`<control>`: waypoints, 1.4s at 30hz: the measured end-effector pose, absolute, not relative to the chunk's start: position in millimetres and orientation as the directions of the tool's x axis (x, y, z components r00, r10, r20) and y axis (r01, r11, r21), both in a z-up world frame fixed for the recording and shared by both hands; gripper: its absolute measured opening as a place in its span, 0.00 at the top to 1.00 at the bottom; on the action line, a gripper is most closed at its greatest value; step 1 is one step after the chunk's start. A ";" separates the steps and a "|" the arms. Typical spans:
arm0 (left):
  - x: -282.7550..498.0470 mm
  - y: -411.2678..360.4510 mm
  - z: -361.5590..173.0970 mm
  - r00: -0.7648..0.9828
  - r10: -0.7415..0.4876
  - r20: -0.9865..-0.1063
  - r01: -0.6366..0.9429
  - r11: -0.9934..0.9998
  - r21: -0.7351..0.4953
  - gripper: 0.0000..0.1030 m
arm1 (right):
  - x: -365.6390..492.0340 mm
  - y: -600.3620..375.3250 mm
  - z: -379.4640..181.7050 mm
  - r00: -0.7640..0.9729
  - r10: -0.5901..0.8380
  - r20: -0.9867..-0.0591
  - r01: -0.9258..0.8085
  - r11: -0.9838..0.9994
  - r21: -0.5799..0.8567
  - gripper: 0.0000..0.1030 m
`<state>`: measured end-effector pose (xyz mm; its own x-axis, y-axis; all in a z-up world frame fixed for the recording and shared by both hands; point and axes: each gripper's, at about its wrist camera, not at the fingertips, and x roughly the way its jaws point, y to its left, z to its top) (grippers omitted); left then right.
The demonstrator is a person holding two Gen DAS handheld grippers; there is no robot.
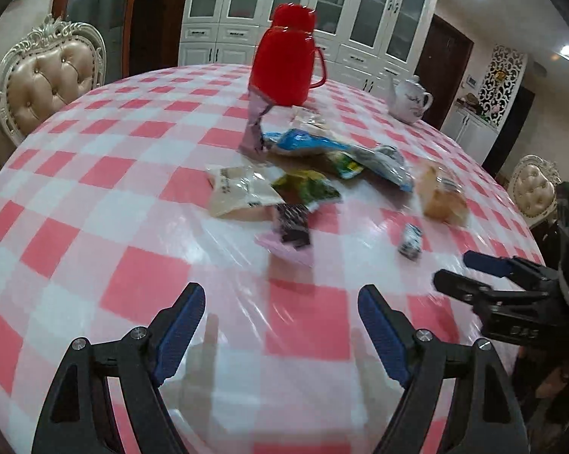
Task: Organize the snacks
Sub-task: 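Grasp pink chocolate wafer with left tool while right tool grasps blue-white candy, then lift both held snacks and carry them toward the white box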
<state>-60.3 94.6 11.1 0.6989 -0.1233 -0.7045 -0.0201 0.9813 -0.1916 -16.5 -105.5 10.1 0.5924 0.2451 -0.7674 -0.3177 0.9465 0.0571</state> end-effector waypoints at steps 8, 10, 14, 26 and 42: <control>-34.8 90.5 12.3 0.668 -0.088 -0.739 -0.010 0.992 -0.126 0.19 | 26.5 -64.7 3.4 0.582 0.152 -0.798 -0.297 0.954 -0.035 0.43; -31.5 86.8 13.1 0.666 -0.079 -0.741 0.000 0.994 -0.106 0.19 | 26.5 -65.0 6.1 0.598 0.160 -0.786 -0.292 0.956 -0.027 0.61; -18.8 79.0 12.9 0.667 -0.075 -0.741 0.021 0.996 -0.081 0.19 | 14.6 -72.2 8.8 0.606 0.203 -0.769 -0.318 0.948 0.000 0.62; -21.2 66.3 11.5 0.652 -0.082 -0.754 0.018 0.996 -0.093 0.63 | -1.6 -111.4 12.4 0.609 0.324 -0.724 -0.310 0.937 0.159 0.62; -75.8 48.2 29.2 0.725 -0.089 -0.683 -0.019 0.989 -0.150 0.63 | -10.3 -115.9 17.7 0.628 0.348 -0.696 -0.322 0.931 0.174 0.62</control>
<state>-75.8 48.2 29.2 0.7250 -0.0891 -0.6830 -0.0194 0.9886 -0.1496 -10.3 -115.9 17.7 0.6282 0.3476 -0.6961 -0.3221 0.9306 0.1739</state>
